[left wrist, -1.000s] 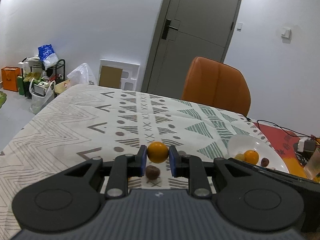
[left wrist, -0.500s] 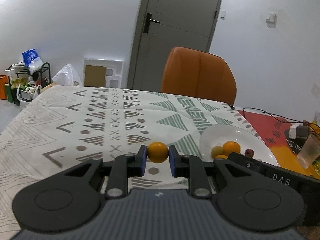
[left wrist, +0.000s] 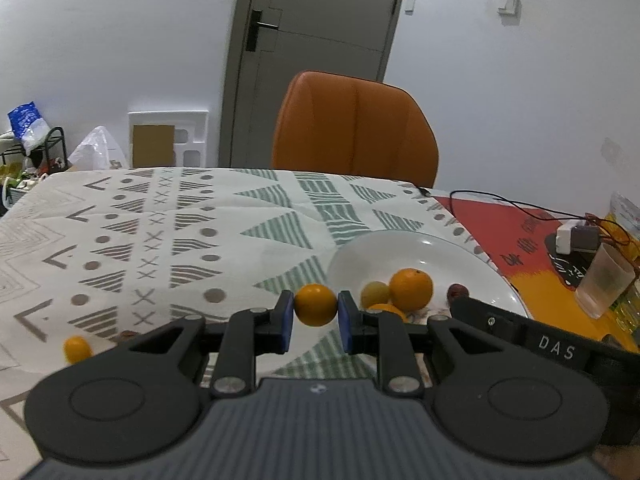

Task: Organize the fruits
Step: 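Carry the mandarin with the left tool while the right tool carries the kiwi onto the plate, then open both tools to release the mandarin and kiwi on the plate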

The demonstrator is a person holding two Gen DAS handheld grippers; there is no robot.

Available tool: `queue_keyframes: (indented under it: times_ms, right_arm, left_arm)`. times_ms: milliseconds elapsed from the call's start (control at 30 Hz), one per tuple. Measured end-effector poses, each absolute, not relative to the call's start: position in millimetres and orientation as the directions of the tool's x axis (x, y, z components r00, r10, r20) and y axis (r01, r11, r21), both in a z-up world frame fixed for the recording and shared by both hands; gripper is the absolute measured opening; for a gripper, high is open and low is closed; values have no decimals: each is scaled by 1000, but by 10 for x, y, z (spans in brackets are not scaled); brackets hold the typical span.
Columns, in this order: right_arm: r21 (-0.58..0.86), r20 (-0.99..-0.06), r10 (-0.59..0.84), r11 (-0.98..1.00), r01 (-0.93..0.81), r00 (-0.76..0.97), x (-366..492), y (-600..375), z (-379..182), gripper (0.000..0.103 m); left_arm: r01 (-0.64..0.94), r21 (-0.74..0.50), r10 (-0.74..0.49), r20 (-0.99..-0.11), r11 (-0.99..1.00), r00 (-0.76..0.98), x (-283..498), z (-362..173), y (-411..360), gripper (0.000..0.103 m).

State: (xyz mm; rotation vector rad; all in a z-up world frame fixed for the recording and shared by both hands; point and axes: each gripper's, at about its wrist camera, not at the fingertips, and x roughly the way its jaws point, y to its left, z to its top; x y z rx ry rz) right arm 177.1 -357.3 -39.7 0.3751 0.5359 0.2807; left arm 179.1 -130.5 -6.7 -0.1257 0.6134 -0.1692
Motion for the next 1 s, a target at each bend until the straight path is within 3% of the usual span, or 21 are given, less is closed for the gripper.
queue_keyframes:
  times_ms: [567, 933, 1000]
  right_arm:
    - [392, -444, 292, 913, -110, 847, 1794, -3916, -297, 22]
    - [405, -427, 311, 905, -127, 849, 1906, -3879, -268, 22]
    - [403, -423, 311, 906, -131, 851, 1927, -3846, -252, 26]
  left_arm:
    - [210, -195, -285, -584, 958, 760, 1928, -143, -1761, 23]
    - [154, -134, -203, -575, 979, 792, 1891, -1, -1546, 27]
    - [133, -133, -185, -575, 982, 797, 1889, 16, -1455, 28]
